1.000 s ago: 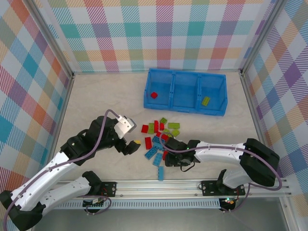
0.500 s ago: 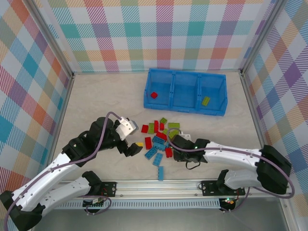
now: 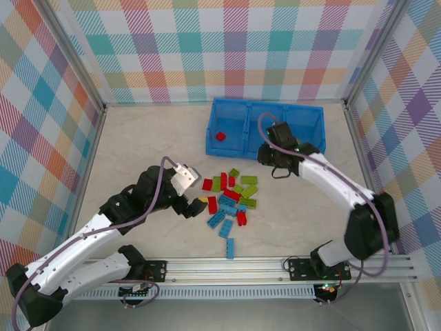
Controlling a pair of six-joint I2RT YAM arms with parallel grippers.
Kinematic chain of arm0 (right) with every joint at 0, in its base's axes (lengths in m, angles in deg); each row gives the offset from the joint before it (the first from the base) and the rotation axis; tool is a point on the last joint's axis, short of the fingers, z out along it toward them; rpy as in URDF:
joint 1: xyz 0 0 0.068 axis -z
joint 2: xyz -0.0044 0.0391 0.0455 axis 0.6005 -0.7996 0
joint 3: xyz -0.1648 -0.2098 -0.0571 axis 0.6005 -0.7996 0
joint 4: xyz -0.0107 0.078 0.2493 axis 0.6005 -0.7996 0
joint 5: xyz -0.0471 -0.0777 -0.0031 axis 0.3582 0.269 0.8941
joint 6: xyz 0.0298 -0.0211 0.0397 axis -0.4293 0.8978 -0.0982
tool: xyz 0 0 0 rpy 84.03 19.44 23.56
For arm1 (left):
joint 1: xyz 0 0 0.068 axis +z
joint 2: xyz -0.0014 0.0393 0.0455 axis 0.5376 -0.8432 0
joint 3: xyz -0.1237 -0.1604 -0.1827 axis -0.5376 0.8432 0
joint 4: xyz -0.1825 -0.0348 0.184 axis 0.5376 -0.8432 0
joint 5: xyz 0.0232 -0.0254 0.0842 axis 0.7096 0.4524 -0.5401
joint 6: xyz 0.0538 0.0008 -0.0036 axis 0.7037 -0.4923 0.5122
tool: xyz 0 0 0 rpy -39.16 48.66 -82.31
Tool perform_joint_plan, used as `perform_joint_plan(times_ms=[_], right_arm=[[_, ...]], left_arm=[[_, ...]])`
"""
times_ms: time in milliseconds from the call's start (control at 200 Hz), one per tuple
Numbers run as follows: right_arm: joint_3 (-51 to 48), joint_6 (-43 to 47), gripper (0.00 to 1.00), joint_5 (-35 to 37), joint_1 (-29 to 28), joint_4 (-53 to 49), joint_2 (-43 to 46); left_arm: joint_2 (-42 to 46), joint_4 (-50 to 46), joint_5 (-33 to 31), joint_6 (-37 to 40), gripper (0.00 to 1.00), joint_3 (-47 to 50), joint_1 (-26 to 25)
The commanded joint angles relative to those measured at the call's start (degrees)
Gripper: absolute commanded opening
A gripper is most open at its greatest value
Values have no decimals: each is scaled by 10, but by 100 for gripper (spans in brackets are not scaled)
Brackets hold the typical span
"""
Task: Sort the legos into containers by color
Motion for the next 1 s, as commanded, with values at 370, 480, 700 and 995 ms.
perform_joint_plan(times_ms=[370, 480, 700, 995], right_arm=[[129, 50, 38, -29, 52, 50, -190], [137, 42, 44, -37, 55, 53, -207], [137, 36, 47, -44, 55, 45, -187], [-64, -14, 48, -123, -5, 28, 50]], left_arm=[[32, 5, -32, -14, 100, -4, -2], [26, -5, -41, -10, 100, -10, -2], [29, -10, -42, -6, 100, -10, -2], [31, -55, 25, 99, 100, -3, -2]])
